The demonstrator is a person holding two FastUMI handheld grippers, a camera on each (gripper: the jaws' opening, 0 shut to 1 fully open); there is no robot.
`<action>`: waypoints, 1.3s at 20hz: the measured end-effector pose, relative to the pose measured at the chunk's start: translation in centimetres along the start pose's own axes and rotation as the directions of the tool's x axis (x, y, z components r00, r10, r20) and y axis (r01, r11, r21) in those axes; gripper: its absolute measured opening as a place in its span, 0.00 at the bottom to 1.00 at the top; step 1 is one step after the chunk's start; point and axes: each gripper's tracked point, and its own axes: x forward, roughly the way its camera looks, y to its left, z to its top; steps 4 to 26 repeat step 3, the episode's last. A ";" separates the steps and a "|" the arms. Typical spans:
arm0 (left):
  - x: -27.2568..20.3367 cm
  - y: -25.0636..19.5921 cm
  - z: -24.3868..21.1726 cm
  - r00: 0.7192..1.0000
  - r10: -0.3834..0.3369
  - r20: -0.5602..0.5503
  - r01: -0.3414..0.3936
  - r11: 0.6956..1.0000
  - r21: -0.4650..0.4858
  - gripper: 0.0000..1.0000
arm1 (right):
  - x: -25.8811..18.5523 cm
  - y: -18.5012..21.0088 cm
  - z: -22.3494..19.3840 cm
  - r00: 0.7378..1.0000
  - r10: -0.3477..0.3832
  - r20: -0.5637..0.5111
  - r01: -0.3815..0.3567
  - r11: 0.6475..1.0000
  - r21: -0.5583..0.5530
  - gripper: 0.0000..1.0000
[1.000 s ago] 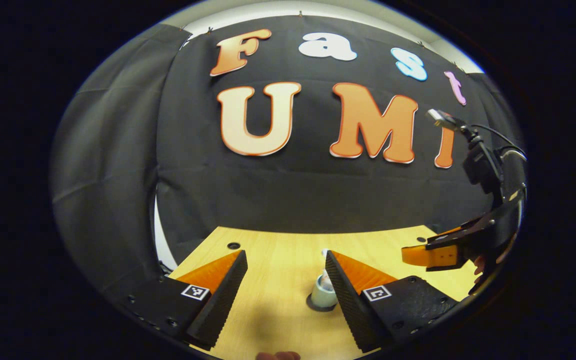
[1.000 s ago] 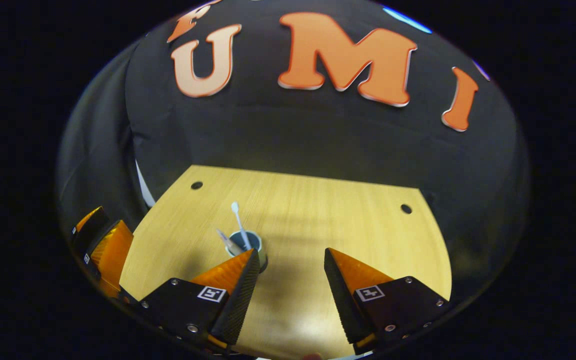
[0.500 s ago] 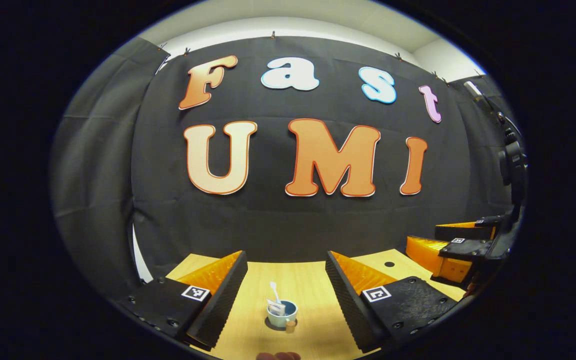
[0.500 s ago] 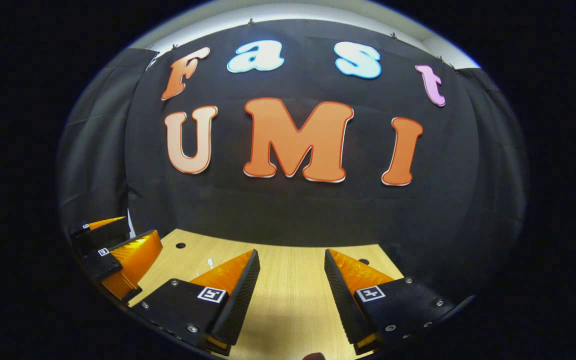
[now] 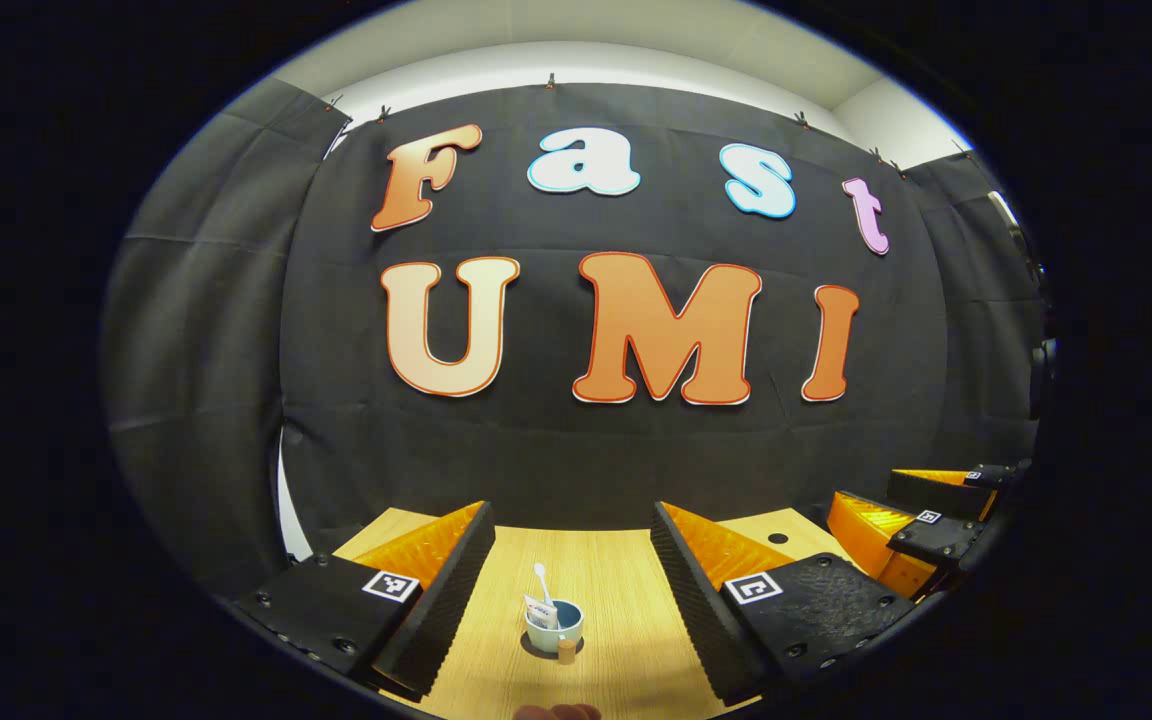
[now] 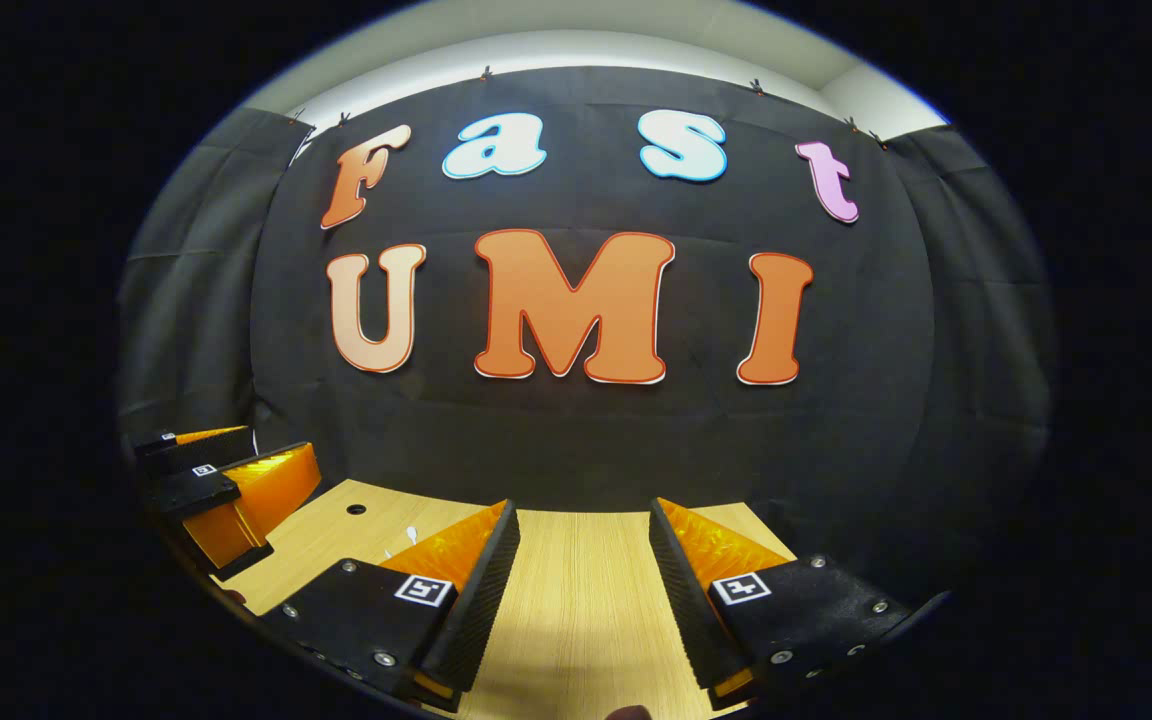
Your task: Put the toothbrush and toothpaste on the desktop into the cup, then pick up the cup and place it on the coaster on the desktop.
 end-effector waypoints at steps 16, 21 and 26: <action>0.1 0.1 -0.2 1.000 0.006 -0.004 -0.006 1.000 0.010 0.95 | -0.1 -0.1 0.4 1.000 -0.007 0.012 0.006 1.000 0.008 0.80; 0.1 0.1 -0.2 1.000 0.006 -0.004 -0.006 1.000 0.010 0.95 | -0.1 -0.1 0.4 1.000 -0.007 0.012 0.006 1.000 0.008 0.80; 0.1 0.1 -0.2 1.000 0.006 -0.004 -0.006 1.000 0.010 0.95 | -0.1 -0.1 0.4 1.000 -0.007 0.012 0.006 1.000 0.008 0.80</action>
